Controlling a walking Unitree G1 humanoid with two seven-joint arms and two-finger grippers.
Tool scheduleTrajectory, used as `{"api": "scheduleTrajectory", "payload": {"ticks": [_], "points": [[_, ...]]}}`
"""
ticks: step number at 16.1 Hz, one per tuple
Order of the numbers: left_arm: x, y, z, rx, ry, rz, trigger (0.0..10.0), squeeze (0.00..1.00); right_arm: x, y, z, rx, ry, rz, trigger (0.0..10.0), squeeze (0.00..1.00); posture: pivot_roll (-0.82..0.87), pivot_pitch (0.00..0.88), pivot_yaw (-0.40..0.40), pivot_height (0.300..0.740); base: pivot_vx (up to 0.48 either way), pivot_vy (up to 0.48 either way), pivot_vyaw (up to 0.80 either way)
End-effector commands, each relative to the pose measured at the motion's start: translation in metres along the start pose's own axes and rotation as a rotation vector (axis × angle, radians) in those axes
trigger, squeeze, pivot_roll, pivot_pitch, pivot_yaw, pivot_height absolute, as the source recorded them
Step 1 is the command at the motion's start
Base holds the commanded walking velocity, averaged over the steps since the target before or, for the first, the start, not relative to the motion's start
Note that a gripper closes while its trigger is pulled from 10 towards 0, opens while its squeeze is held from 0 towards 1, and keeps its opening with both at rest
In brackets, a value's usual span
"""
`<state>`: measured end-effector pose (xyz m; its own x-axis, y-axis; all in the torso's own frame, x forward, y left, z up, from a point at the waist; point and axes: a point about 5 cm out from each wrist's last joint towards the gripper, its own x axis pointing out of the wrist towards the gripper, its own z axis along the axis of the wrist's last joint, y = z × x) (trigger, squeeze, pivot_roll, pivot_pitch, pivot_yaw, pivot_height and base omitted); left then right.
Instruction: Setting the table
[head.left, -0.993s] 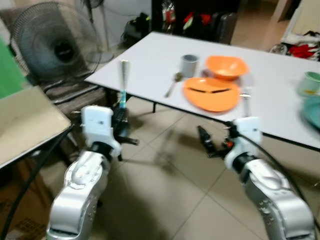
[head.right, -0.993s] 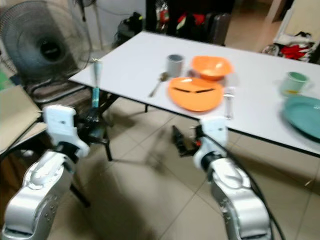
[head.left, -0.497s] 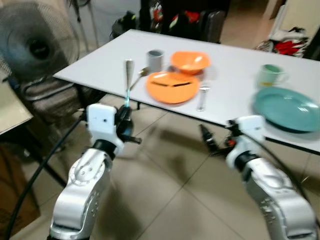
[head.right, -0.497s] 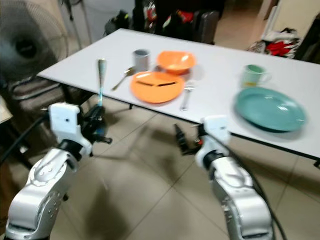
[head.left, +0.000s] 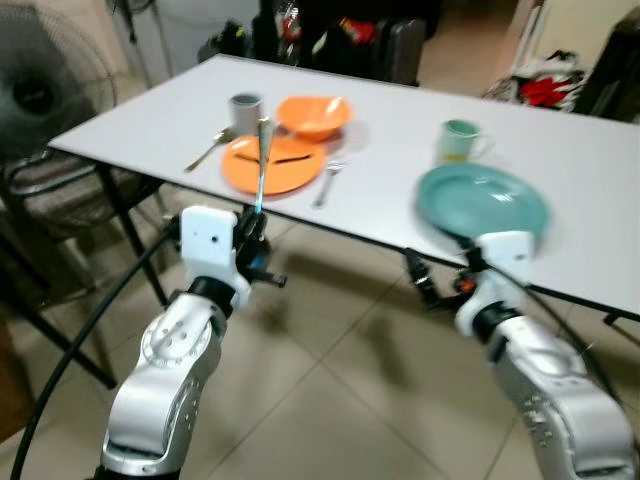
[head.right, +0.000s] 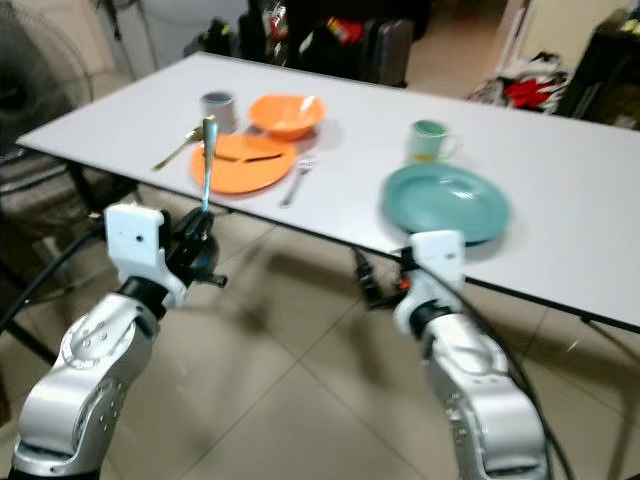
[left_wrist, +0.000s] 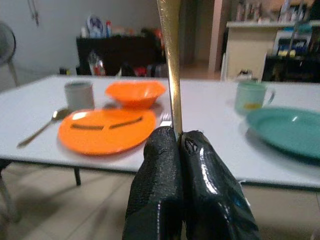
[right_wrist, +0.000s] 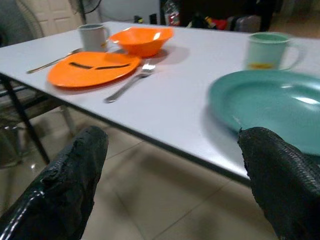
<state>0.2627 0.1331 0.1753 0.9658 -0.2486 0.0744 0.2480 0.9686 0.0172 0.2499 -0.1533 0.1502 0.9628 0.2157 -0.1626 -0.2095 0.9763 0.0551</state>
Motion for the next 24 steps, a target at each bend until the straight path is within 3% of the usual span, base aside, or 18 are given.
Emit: {"api": "scheduleTrajectory", "payload": {"ticks": [1, 9, 11, 17, 24], "points": [[-0.002, 0.006, 0.000, 0.014, 0.000, 0.018, 10.0, 0.00, 0.001, 0.006, 0.002, 0.002, -0.011, 0.019, 10.0, 0.00, -0.11, 0.000, 0.042, 0.740, 0.000, -0.439, 0.00], [0.002, 0.003, 0.000, 0.018, -0.003, -0.004, 10.0, 0.00, -0.001, 0.007, 0.001, 0.002, -0.010, 0.023, 10.0, 0.00, -0.12, 0.000, 0.038, 0.740, 0.000, -0.418, 0.00], [0.002, 0.004, -0.003, -0.011, 0.017, 0.007, 10.0, 0.00, 0.000, 0.007, 0.002, 0.004, -0.011, 0.023, 10.0, 0.00, -0.12, 0.000, 0.038, 0.740, 0.000, 0.000, 0.00], [0.002, 0.007, -0.002, 0.018, 0.008, 0.005, 10.0, 0.00, 0.001, 0.009, 0.003, 0.006, -0.021, 0.029, 10.0, 0.00, -0.12, 0.000, 0.041, 0.740, 0.000, 0.000, 0.00], [0.001, 0.005, 0.000, -0.019, -0.003, -0.032, 10.0, 0.00, 0.007, 0.014, 0.004, -0.006, -0.029, 0.052, 10.0, 0.00, -0.11, 0.000, 0.032, 0.740, 0.325, 0.000, 0.00]]}}
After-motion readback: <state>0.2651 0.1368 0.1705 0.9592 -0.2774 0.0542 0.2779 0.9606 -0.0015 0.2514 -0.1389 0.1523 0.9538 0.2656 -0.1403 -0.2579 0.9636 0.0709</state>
